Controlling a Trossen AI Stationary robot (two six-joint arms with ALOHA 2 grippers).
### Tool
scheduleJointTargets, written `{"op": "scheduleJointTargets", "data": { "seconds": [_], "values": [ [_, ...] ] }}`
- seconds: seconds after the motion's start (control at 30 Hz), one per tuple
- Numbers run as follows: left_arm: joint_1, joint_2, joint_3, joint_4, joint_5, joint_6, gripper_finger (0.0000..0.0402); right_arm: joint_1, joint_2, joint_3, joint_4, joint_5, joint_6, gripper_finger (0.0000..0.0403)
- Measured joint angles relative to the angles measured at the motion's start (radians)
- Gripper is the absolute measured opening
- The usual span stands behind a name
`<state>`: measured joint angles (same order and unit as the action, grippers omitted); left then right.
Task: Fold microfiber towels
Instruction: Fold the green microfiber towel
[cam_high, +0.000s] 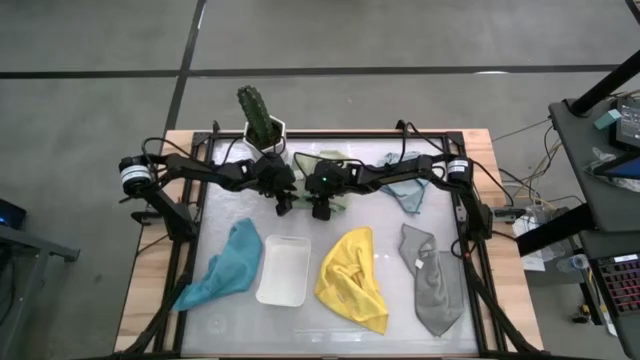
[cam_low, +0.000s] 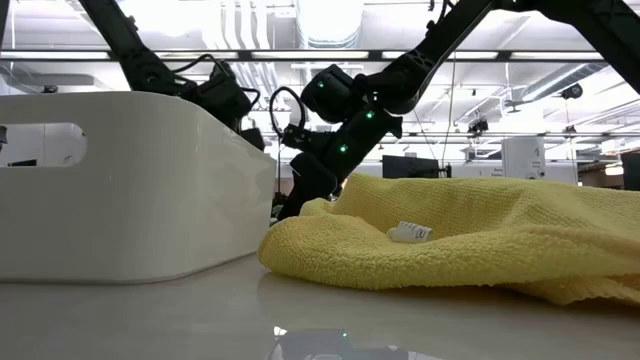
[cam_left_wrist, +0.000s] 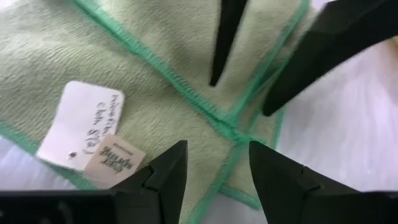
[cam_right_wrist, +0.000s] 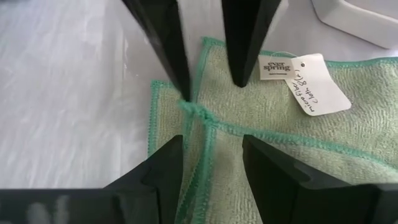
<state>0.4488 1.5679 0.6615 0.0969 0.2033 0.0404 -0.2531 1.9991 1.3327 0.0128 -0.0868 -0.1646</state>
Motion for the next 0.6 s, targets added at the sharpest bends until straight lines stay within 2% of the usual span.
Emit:
{"op": "scheduleJointTargets", "data": {
  "seconds": [0.6],
  "values": [
    [-0.025, 0.003, -0.008, 0.060, 0.010, -0.012, 0.0155, 0.000, 0.000, 0.000, -0.026, 0.000, 0.000, 0.0136]
  ]
}}
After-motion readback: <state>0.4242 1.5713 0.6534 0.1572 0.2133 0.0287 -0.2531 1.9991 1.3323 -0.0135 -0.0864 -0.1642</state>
